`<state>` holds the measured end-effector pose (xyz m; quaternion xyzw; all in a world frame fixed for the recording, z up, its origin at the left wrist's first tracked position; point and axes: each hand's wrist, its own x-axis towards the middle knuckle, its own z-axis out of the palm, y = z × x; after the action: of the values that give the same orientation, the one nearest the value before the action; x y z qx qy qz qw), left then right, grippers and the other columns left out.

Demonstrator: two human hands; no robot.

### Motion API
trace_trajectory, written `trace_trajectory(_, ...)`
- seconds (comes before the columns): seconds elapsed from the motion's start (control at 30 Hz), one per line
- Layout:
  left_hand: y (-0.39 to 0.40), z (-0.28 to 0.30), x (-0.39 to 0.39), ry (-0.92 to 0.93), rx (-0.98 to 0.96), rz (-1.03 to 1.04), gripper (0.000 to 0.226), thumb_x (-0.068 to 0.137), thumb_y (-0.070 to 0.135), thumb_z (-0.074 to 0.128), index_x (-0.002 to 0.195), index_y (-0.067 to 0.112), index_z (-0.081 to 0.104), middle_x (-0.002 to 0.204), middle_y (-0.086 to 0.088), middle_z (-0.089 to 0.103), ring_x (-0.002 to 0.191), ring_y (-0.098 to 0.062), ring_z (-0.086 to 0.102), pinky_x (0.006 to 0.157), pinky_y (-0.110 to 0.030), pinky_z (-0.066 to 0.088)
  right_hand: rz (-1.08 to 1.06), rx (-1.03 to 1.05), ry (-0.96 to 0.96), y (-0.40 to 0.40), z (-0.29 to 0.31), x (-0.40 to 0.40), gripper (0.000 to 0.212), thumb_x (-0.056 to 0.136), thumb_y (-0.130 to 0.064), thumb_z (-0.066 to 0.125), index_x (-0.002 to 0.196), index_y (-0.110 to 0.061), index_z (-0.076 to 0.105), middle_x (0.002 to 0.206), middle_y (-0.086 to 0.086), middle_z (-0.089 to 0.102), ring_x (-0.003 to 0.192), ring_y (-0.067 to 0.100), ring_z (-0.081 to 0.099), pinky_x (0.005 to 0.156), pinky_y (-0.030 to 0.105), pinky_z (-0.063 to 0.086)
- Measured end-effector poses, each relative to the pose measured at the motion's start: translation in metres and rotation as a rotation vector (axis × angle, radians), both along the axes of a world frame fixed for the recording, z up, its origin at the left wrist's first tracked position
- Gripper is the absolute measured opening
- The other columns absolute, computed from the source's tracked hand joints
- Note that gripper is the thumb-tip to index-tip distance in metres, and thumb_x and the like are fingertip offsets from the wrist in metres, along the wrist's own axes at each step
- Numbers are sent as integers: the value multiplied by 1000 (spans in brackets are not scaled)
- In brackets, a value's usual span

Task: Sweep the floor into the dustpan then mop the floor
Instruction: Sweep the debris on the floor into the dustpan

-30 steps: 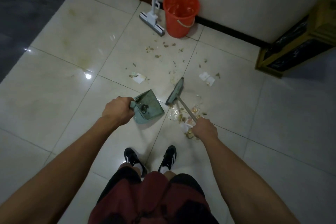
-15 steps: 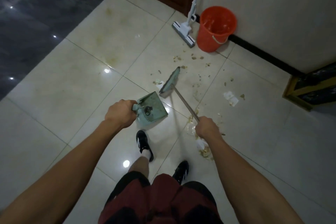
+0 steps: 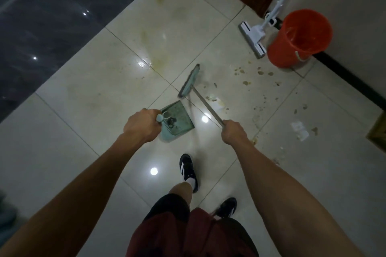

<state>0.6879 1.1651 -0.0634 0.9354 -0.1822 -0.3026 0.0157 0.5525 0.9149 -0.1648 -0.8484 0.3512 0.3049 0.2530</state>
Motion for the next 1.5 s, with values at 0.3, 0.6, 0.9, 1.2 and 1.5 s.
trace_trajectory(0.3, -17, -2, 29, -1, 12, -77, 11, 95, 28, 58, 102, 25, 66, 83, 0, 63, 73, -23, 62, 62, -29, 45, -60, -75, 152, -8, -8, 6, 30, 96, -12, 49, 124, -7, 59, 113, 12, 63, 102, 31, 65, 76, 33, 48)
trace_trajectory(0.6, -77, 2, -15, -37, -5, -207, 20, 94, 27, 60, 111, 25, 70, 94, -6, 69, 77, -27, 62, 67, -32, 51, -211, -70, 197, -46, 7, -103, 32, 97, -14, 43, 124, -9, 59, 124, 13, 62, 112, 31, 63, 93, 40, 52)
trace_trajectory(0.9, -151, 4, -103, -58, -21, -367, 23, 92, 28, 61, 113, 26, 70, 99, -9, 71, 85, -32, 66, 71, -35, 54, -384, -68, 240, -78, 24, -243, 35, 99, -14, 41, 127, -12, 60, 127, 10, 62, 114, 28, 62, 91, 37, 50)
trace_trajectory(1.2, -207, 4, -184, -54, -44, -510, 22, 87, 27, 63, 107, 28, 72, 97, -10, 72, 86, -34, 67, 75, -39, 58, -609, -48, 240, -88, 41, -361, 38, 97, -28, 51, 132, -16, 57, 125, 10, 63, 110, 28, 64, 83, 34, 49)
trace_trajectory(1.5, -236, 20, -196, -75, -70, -562, 14, 88, 28, 61, 98, 27, 71, 93, -9, 70, 82, -34, 65, 73, -40, 57, -669, -70, 132, -90, 53, -368, 35, 94, -19, 51, 128, -16, 60, 123, 10, 62, 108, 30, 64, 84, 35, 51)
